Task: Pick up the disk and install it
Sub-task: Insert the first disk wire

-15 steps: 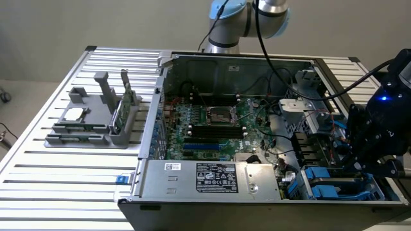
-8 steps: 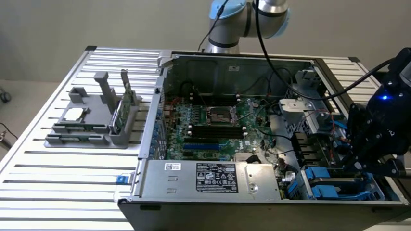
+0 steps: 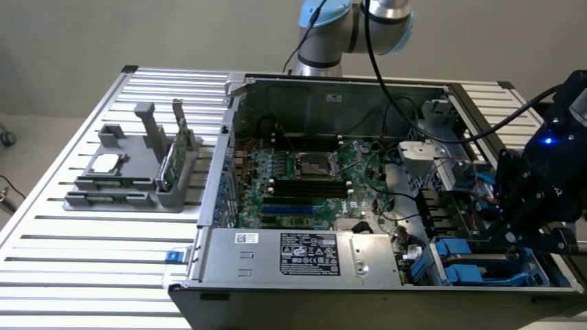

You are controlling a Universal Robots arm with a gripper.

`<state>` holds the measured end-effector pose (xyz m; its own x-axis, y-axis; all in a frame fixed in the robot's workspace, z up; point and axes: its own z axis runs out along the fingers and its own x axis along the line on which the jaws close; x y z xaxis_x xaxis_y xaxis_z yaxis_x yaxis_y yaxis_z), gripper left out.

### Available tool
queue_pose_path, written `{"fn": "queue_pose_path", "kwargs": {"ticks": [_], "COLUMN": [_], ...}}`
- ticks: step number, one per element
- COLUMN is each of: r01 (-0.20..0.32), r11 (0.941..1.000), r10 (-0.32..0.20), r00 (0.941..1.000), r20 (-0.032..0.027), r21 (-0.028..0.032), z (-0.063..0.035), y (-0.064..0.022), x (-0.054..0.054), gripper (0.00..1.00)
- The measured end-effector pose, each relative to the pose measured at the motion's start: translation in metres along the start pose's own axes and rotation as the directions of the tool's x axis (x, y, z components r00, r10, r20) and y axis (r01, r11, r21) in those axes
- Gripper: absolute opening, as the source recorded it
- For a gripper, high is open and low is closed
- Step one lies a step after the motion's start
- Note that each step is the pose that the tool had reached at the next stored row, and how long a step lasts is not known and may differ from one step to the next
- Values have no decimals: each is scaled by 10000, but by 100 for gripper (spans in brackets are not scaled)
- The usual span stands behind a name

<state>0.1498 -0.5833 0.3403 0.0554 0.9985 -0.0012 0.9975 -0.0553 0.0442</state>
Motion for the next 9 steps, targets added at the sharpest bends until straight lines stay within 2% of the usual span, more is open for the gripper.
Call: {"fn": "queue_pose_path", "kwargs": {"ticks": [9], "r01": [0], "r11": [10000], "r10": [0], "r00": [10000], "r20": [-2], "r21": [-1], "z": [-7], "y": [0], "x": [2], "gripper": [16]}}
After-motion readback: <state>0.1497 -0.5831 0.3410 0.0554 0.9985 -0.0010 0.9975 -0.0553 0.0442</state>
